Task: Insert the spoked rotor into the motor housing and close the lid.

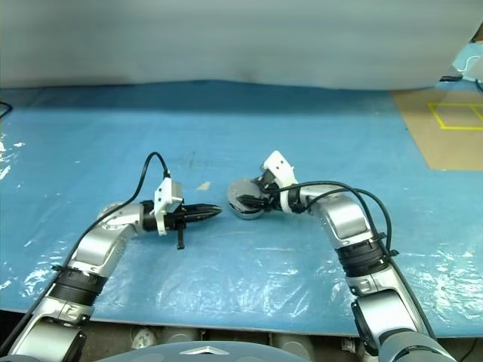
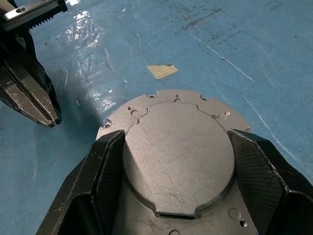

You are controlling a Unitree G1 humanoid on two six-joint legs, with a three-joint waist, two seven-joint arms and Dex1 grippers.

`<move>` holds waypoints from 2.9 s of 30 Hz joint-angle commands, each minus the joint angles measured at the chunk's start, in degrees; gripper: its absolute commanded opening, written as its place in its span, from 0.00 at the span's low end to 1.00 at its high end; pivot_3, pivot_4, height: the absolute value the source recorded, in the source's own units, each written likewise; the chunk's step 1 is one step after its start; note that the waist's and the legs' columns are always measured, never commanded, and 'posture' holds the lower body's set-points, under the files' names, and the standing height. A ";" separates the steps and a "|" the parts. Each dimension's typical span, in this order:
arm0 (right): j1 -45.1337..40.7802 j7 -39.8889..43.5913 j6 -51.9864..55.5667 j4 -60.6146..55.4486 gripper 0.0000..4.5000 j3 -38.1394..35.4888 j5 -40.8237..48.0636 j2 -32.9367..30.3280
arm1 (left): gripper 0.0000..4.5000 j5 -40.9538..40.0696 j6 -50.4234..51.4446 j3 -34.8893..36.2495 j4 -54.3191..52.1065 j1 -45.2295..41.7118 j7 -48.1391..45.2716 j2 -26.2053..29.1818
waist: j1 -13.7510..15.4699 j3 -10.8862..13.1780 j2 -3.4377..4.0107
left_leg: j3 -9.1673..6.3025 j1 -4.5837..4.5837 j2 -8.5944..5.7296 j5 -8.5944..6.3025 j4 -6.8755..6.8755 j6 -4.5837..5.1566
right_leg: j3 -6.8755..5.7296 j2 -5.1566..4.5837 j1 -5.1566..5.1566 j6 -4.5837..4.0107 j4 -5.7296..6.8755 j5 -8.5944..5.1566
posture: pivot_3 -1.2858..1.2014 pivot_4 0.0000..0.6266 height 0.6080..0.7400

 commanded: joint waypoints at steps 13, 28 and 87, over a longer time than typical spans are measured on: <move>2.16 3.02 -11.30 3.03 0.66 4.84 -6.16 -5.52 | 0.00 -0.50 0.41 -0.03 -2.12 -0.58 0.12 0.26 | 0.83 0.00 0.00 | 0.00 0.04 0.01 0.00 0.21 0.01 | 0.01 -0.01 0.08 -0.01 0.10 0.00 | 0.52 0.24 1.00; 1.60 0.16 -16.61 11.47 0.66 7.55 -12.03 -7.22 | 0.00 -0.59 0.58 -0.04 -2.03 -0.72 -0.04 0.15 | 0.96 -0.01 0.00 | -0.01 0.70 0.01 -0.01 0.37 0.04 | 0.01 -0.08 0.77 -0.25 0.19 -0.14 | 0.52 0.24 1.00; 0.50 -7.14 -3.41 -4.61 0.66 -2.53 0.01 1.36 | 0.00 0.01 0.15 -1.16 -2.37 -1.58 2.38 -0.81 | 0.81 -0.04 0.06 | 0.01 -0.02 0.00 0.00 0.01 -0.02 | 0.00 0.02 0.00 0.07 0.01 0.03 | 0.52 0.24 1.00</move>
